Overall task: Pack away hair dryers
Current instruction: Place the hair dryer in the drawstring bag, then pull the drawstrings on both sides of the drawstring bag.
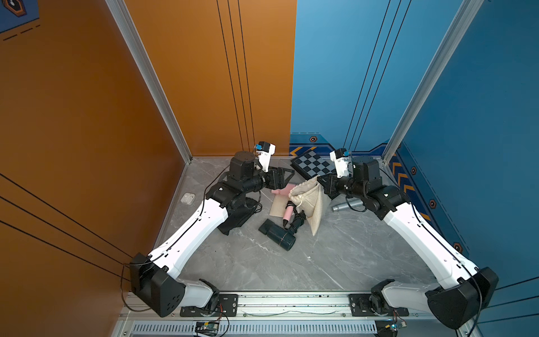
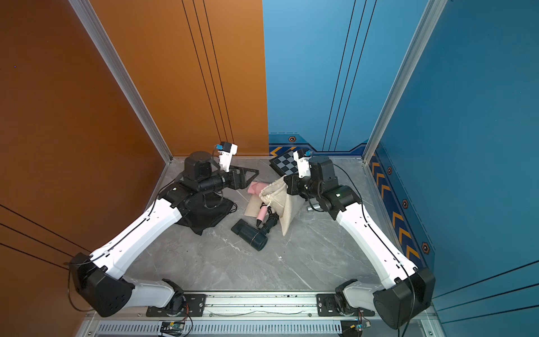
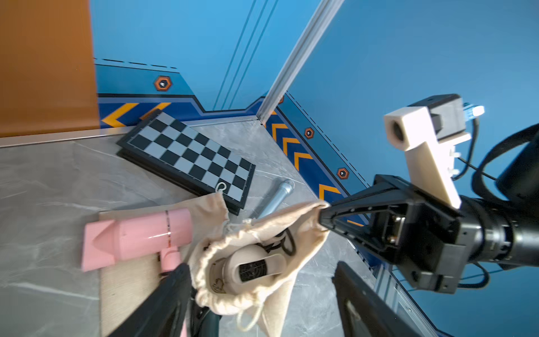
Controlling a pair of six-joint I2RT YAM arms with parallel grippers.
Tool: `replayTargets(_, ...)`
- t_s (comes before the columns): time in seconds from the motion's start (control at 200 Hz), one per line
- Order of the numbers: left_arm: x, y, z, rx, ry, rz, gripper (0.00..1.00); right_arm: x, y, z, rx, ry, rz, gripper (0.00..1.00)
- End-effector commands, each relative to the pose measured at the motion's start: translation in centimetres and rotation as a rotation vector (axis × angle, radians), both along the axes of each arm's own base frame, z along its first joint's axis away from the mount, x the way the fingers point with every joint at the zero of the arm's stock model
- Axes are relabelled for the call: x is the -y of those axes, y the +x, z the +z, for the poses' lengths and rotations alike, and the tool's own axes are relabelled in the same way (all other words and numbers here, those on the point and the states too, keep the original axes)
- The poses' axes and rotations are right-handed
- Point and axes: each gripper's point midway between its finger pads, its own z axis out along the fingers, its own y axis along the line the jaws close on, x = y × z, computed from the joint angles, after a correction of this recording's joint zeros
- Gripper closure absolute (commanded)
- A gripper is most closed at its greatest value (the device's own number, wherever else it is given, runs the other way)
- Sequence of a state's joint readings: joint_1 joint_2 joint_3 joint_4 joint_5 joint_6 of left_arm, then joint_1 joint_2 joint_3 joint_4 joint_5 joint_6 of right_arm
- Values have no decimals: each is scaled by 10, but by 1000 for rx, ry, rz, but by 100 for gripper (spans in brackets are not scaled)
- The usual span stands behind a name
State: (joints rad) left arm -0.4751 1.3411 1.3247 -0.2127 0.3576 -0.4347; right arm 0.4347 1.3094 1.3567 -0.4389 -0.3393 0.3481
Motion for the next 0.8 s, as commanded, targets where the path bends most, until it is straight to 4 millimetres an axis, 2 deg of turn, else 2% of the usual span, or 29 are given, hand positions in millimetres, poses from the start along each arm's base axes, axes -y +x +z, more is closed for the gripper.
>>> replayTargets(0.0,-39,2,-23,-81,48,113,21,-25,1,43,56,87,104,100)
replayTargets(0.215,-107,2,-32,-139,54,313,21,-59,26,65,28,150,230,100)
replayTargets(0.275,-121,0,-35,-148,60,356,21,-73,34,65,15,162,259,100)
replayTargets(0.295,-125,-1,-37,-152,63,370,21,-78,34,74,35,171,277,100)
replayTargets(0.43,-153,-5,-48,-189,67,450,21,-107,47,78,35,197,364,100)
replayTargets(0.661,-180,-6,-56,-216,43,512,21,-154,58,69,16,239,519,100)
replayTargets(0.766,-186,-5,-60,-228,36,525,21,-168,65,59,-11,257,583,100)
replayTargets(0.791,-187,-5,-61,-231,36,529,21,-169,64,62,-3,262,594,100)
replayTargets(0.796,-187,-5,-60,-230,36,529,21,-171,67,55,-14,259,594,100)
